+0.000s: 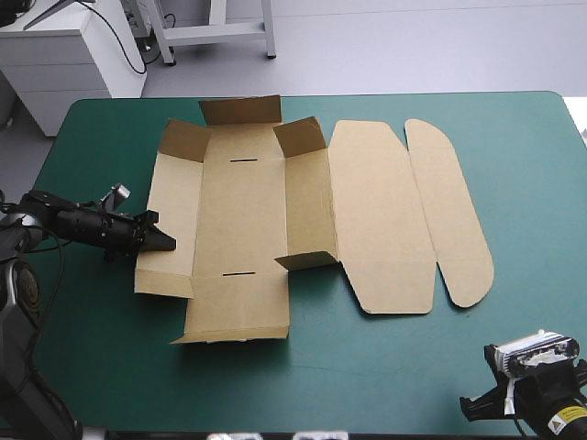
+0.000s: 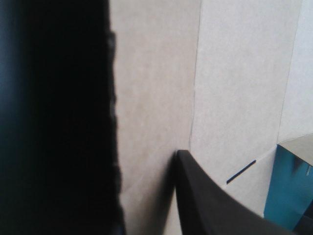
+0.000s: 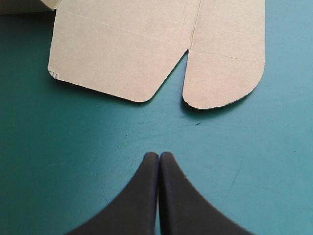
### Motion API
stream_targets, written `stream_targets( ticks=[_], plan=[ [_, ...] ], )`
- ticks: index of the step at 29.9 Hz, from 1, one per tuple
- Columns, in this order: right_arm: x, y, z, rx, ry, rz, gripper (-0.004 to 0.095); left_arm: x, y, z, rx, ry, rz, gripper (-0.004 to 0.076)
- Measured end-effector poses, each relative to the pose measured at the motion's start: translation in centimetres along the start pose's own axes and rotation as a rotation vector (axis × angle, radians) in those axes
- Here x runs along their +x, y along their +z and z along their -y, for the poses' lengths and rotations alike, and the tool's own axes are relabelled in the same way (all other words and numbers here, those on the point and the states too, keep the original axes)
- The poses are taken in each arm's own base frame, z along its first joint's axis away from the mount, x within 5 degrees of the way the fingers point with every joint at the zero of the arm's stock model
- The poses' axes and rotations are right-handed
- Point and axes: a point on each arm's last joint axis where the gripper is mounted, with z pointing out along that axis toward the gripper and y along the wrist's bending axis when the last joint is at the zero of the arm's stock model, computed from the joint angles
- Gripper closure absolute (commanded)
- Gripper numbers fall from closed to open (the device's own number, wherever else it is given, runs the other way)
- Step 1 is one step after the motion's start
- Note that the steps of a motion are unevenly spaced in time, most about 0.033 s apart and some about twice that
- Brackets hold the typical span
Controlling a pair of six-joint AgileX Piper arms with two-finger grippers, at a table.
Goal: Fold the box
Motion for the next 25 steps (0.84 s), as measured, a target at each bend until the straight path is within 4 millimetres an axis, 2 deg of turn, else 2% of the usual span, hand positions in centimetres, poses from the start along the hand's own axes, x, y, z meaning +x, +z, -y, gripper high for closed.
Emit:
stream_targets(
  ticks=[1,18,22,25],
  plan=[
    [0.0,0.0,0.0,0.0,0.0,0.0,0.0922,0.0,0.0,0.1,0.008,-0.003,-0.001,0.073],
    [0.0,0.0,0.0,0.0,0.0,0.0,0.0922,-0.3,0.1,1.0,0.069,0.078,0.02,0.0732],
    [0.0,0.0,0.0,0.0,0.0,0.0,0.0922,-1.0,0.3,2.3,0.046,0.168,0.02,0.0732],
    [0.0,0.0,0.0,0.0,0.0,0.0,0.0922,-2.2,-0.1,4.5,0.012,0.274,0.043,0.0732]
  ],
)
